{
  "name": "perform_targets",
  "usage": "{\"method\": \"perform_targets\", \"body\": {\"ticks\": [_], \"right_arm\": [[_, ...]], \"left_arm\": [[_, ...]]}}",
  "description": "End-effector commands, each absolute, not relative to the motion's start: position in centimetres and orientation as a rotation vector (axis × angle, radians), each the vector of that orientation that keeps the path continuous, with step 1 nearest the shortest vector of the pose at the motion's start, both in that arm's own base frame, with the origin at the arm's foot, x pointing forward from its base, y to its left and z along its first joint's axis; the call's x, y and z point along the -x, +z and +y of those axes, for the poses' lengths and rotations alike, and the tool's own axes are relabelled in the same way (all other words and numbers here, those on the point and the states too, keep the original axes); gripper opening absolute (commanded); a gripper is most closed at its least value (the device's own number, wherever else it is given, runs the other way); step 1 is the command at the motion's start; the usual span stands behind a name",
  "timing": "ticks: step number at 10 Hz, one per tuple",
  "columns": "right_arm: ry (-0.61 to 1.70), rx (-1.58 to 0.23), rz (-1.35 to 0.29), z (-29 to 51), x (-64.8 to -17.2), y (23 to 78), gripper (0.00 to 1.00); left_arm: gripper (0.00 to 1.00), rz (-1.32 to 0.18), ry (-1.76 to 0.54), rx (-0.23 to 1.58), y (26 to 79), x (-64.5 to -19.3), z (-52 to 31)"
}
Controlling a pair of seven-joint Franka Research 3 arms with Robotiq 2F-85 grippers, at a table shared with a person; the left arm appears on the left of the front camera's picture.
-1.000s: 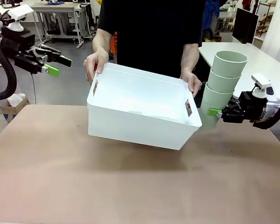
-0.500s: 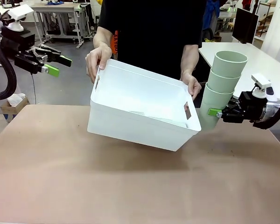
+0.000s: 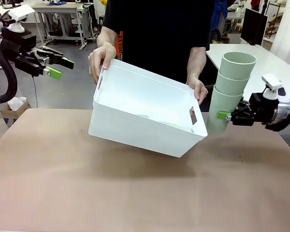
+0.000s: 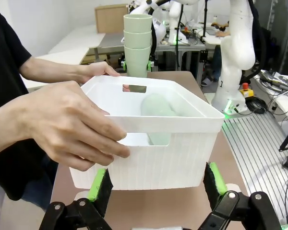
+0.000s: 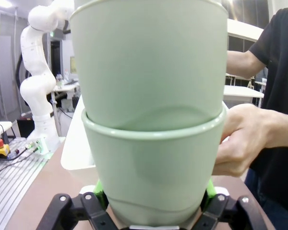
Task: Stack the cups and store them in the basket.
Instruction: Place the stack of Reusable plastic cups into the Pantry Basket.
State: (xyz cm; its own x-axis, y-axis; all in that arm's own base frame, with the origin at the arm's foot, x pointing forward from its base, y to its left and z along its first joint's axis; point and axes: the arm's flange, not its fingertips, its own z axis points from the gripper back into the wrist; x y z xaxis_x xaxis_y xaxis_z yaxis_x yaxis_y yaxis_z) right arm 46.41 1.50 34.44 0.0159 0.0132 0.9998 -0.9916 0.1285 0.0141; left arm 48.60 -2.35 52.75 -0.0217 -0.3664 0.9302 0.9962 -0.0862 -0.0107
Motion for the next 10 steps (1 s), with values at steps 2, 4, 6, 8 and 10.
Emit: {"method": "perform_targets", "body": {"ticks": [2, 4, 6, 8, 10], "right_arm": [[1.154, -0.959, -1.139, 1.5, -46.6, 42.4, 0.85], [1.183, -0.863, -1.070, 3.3, -47.4, 46.7, 0.85], [1.229, -0.755, -1.013, 6.2, -48.1, 50.3, 0.85], [1.264, -0.647, -0.936, 10.0, -48.9, 52.5, 0.85], [1.285, -0.552, -0.850, 13.8, -49.1, 53.0, 0.85]], "left_arm": [[1.00, -0.868, -1.425, 0.981, 53.1, -48.5, -2.4], [1.00, -0.868, -1.425, 0.981, 53.1, -48.5, -2.4], [1.00, -0.868, -1.425, 0.981, 53.1, -48.5, -2.4], [1.00, -0.868, -1.425, 0.981, 53.1, -48.5, -2.4], [1.00, -0.868, -1.425, 0.981, 53.1, -48.5, -2.4]]}}
